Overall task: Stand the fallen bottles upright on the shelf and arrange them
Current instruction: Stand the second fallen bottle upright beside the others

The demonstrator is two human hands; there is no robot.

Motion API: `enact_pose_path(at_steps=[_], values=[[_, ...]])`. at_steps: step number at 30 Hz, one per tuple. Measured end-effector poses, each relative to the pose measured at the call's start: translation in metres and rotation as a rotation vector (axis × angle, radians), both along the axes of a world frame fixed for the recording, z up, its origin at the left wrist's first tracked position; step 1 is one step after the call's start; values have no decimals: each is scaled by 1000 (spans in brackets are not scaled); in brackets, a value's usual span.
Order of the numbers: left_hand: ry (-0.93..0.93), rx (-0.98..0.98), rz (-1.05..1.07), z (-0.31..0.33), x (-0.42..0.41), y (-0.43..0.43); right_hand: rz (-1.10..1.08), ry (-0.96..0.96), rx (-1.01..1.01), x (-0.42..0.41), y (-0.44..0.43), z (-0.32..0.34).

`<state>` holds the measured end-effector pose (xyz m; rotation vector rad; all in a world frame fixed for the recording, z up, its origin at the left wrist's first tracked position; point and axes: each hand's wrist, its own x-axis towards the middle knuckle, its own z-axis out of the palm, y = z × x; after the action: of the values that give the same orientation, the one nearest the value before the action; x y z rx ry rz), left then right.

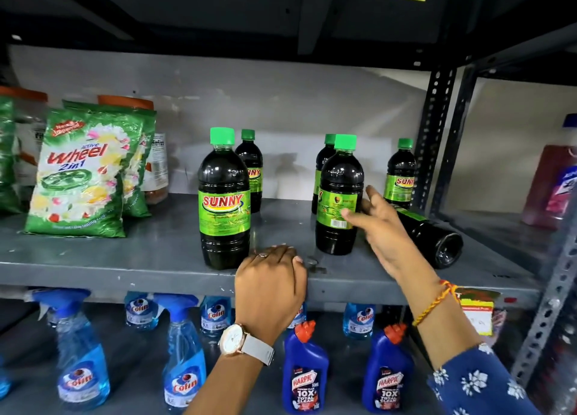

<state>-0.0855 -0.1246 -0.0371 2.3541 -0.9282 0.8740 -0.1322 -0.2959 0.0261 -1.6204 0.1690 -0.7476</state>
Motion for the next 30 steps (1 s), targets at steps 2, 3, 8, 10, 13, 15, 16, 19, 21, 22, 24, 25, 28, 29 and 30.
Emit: enact_pose_path(at_steps=[2, 3, 8, 10, 13, 15, 16, 19, 21, 22, 24, 25, 28, 29, 30], values=[[-3, 1, -4, 0, 0, 0, -252, 66, -245, 8, 10, -2], [-3, 2, -7, 1, 0, 0, -344, 59, -308, 12, 14, -3], [-1, -1, -7, 1, 0, 1, -296, 4, -131, 16, 11, -3], [1, -7, -11, 1, 0, 0, -77, 17, -24, 8, 1, 0], [-5, -7, -7, 0, 0, -1, -5, 61, -204, -3, 1, 0], [-14, -8, -1, 1, -1, -1, -233, 103, -438, 0, 10, -6], [-17, -7, -1, 1, -1, -1, -337, 108, -479, 3, 16, -9], [-26, -9, 4, 1, -1, -1, -480, 49, -459, 10, 22, -16], [-25, -16, 9, 0, -1, 0, -418, 45, -398, 10, 17, -16], [-23, -19, 8, 0, -1, -1, -349, 55, -350, 8, 14, -15], [-23, -24, 4, 0, -1, -1, -158, 58, -245, 4, 9, -14], [-23, -25, 5, 0, -1, -1, -76, 59, -211, 3, 7, -14], [-20, -18, 8, 0, 0, -2, -95, 86, -302, 3, 6, -19], [-22, -15, 7, -1, 1, -2, -174, 92, -373, 3, 8, -22], [-24, -11, 7, -1, 1, -2, -256, 99, -427, 4, 10, -24]])
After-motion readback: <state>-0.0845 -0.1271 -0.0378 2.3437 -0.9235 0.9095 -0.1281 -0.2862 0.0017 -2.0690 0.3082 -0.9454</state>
